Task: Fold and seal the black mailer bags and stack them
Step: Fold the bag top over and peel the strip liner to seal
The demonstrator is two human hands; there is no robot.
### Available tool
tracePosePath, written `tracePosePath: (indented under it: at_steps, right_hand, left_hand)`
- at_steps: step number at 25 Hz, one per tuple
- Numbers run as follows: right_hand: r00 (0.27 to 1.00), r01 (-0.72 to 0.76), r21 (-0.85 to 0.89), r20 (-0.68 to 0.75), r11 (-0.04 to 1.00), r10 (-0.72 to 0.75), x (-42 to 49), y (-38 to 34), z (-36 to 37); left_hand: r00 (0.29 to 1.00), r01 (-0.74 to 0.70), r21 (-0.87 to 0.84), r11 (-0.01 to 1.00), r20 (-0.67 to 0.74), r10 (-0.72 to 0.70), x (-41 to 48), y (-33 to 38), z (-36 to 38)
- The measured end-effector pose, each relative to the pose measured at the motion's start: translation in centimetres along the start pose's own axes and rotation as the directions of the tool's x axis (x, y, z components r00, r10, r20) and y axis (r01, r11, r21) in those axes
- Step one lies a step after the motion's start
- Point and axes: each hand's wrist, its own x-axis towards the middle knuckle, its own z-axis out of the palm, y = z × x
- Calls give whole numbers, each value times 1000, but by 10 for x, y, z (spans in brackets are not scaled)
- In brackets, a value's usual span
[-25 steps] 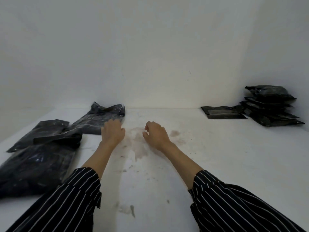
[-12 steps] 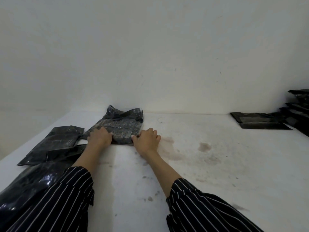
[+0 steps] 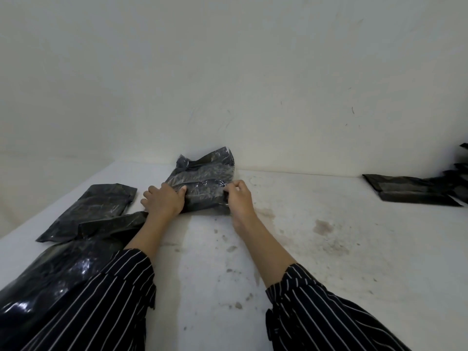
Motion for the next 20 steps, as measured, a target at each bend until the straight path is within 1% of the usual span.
tracePosePath:
  at_steps: [2,3,4,5,6,7,8,9,10,11,12,14,16,17,18,19,20]
  right_hand:
    - [1000,-28,103,8,994,27,-1,-4,-14]
    - [999,-32,148,14,988,30,-2,-7,-22]
    - [999,-30,202,17,979,27,-5,-12,-30]
    - [1000,-25,248,16,969,22,-9,-18,-41]
    - [1000,-22,291,12,957,19,-12,-23,-51]
    - [1000,-14,327,7,945,12,-17,-29,-62]
    - [1000,-3,357,5,934,1,-22,-34,-73]
    - [1000,5,381,10,925,-9,-28,-38,-85]
    - [1000,9,399,19,917,-19,-35,-42,-97]
    - [999,12,408,34,913,-29,-43,-46,-108]
    - [998,18,397,41,918,-38,-50,-50,-120]
    - [998,37,316,40,948,-53,-65,-58,-143]
    - [996,66,204,48,977,-77,-82,-70,-170]
    - [994,81,138,61,987,-90,-90,-76,-183]
    - [992,106,47,66,993,-109,-97,-81,-195]
    - [988,149,-84,59,985,-145,-105,-88,-205]
    - [977,211,-244,40,946,-208,-114,-95,-216]
  left_hand:
    - [1000,10,-84,996,26,-8,-5,7,-2]
    - [999,9,-152,988,33,-5,-8,11,-5]
    - [999,18,-253,967,43,-7,-9,15,-8]
    - [998,40,-378,925,59,-19,-12,19,-13]
    - [996,69,-512,856,84,-30,-15,23,-18]
    - [993,96,-652,752,118,-25,-19,26,-24]
    - [985,133,-774,619,172,2,-26,29,-31]
    - [968,188,-851,491,245,54,-34,33,-38]
    - [940,240,-884,401,315,132,-46,36,-44]
    - [908,274,-892,359,363,209,-57,38,-48]
    - [877,292,-895,337,391,278,-68,41,-51]
    - [845,289,-913,288,385,371,-89,46,-52]
    - [844,262,-935,239,342,413,-118,54,-53]
    - [847,241,-943,230,320,425,-132,58,-53]
    - [848,221,-949,226,301,437,-147,61,-53]
    - [847,201,-953,226,284,450,-160,64,-51]
    - [844,182,-957,228,271,464,-174,67,-48]
